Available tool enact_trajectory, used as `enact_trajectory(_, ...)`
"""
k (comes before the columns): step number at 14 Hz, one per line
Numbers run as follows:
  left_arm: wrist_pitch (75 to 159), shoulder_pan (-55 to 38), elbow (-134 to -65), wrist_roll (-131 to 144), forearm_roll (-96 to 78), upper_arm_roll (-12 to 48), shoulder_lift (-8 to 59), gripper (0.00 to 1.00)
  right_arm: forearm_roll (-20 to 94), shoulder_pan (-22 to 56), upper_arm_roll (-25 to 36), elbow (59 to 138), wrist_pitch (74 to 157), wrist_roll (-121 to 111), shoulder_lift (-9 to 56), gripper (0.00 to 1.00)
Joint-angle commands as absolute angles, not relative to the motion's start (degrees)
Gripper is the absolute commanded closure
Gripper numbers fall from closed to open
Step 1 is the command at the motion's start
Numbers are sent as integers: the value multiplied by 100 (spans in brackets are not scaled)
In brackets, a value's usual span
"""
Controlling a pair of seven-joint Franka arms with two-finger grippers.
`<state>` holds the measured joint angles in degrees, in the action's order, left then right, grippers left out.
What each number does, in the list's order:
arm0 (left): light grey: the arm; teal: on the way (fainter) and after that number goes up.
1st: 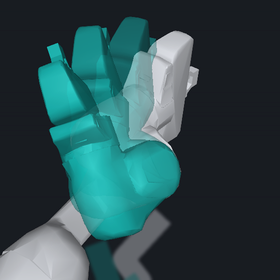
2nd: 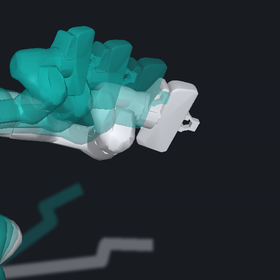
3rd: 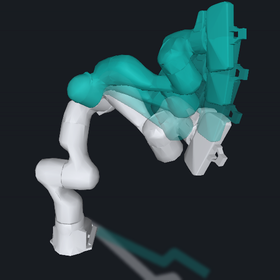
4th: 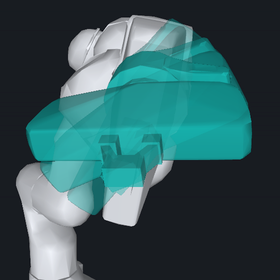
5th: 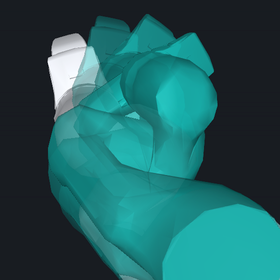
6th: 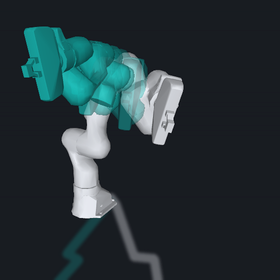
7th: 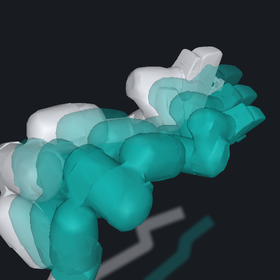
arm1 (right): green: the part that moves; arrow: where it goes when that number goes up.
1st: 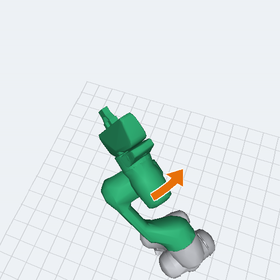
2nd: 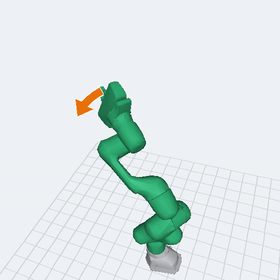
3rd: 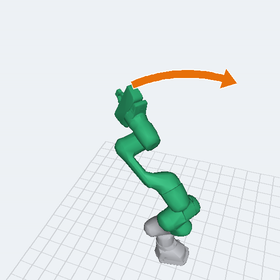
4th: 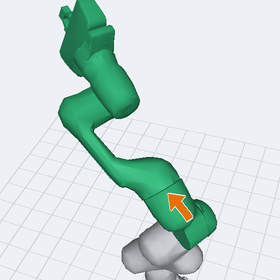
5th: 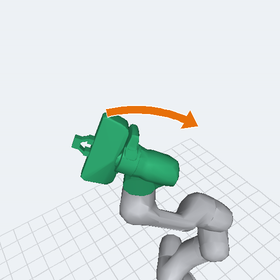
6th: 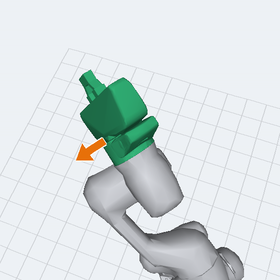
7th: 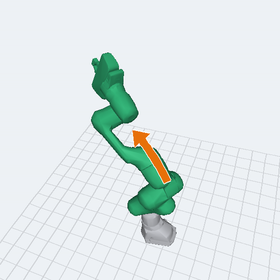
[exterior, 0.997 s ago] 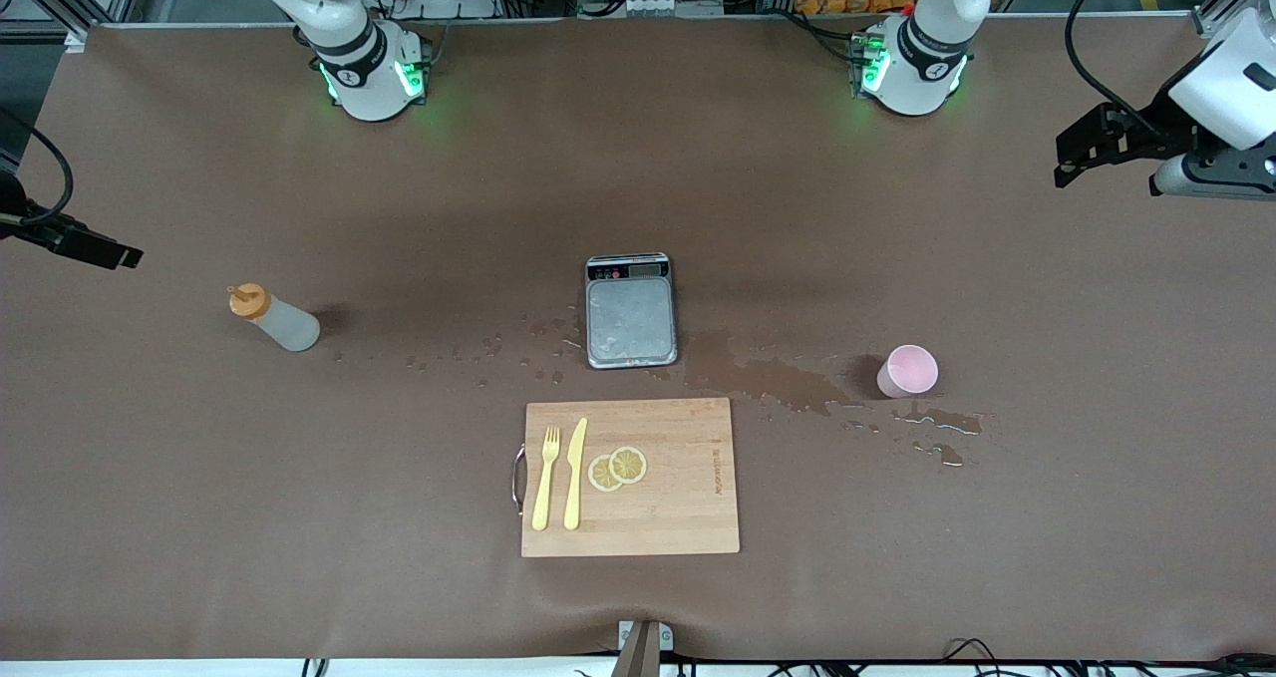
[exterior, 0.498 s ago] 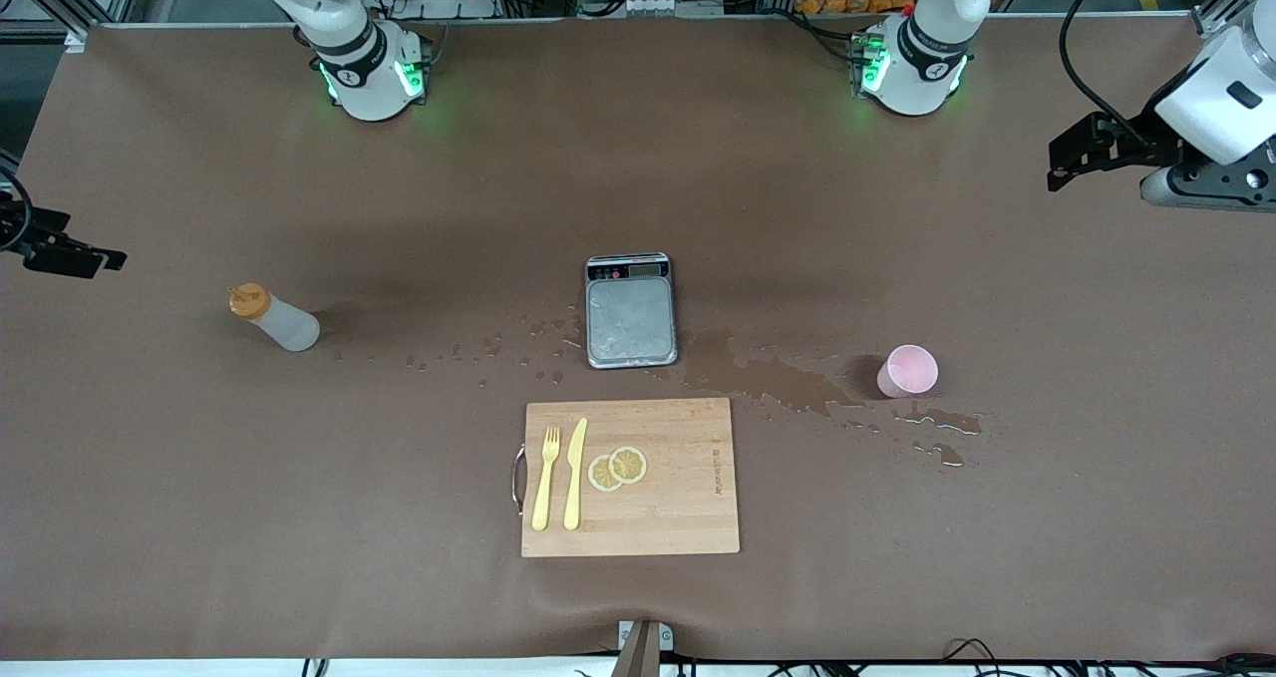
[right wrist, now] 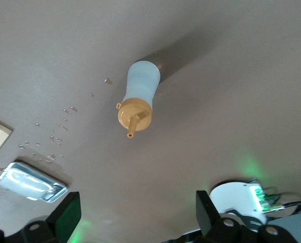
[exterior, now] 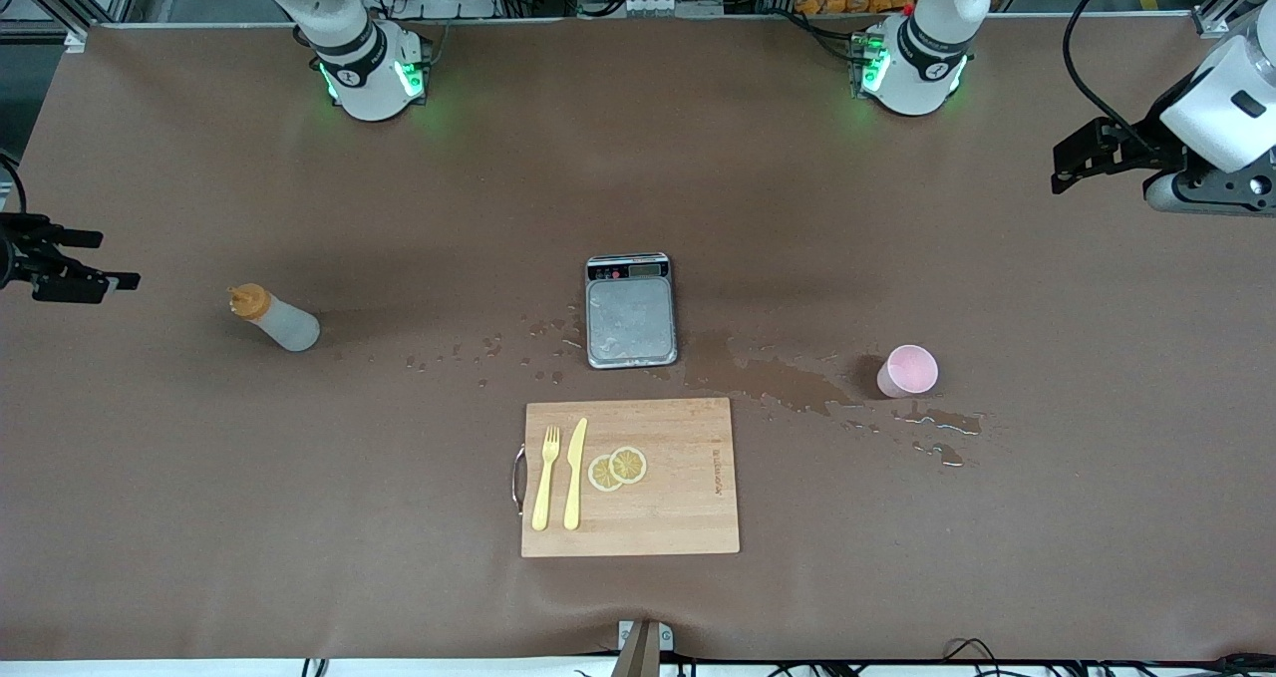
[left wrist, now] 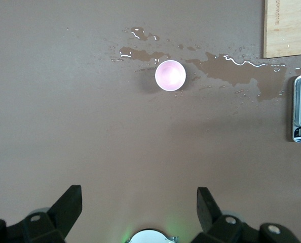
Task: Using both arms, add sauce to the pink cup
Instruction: 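Reach the right gripper to the bottle while the left gripper reaches the cup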
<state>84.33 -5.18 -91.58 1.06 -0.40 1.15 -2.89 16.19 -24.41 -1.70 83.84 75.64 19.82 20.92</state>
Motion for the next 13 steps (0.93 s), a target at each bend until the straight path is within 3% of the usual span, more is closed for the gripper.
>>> enact_trajectory(1,8438,-475,-9167,53,18,141,-281,0,2283,-3013,-272,8271,7479,2039,2696,0)
enact_trajectory(8,8569,-396,-9299,44,-35,158,-334,0,3065,-3480,-272,8262,7480,2608,3594,0)
enact_trajectory(13,9228,-413,-9536,175,-35,167,25,0,3173,-3551,-272,8262,7497,2786,3867,0)
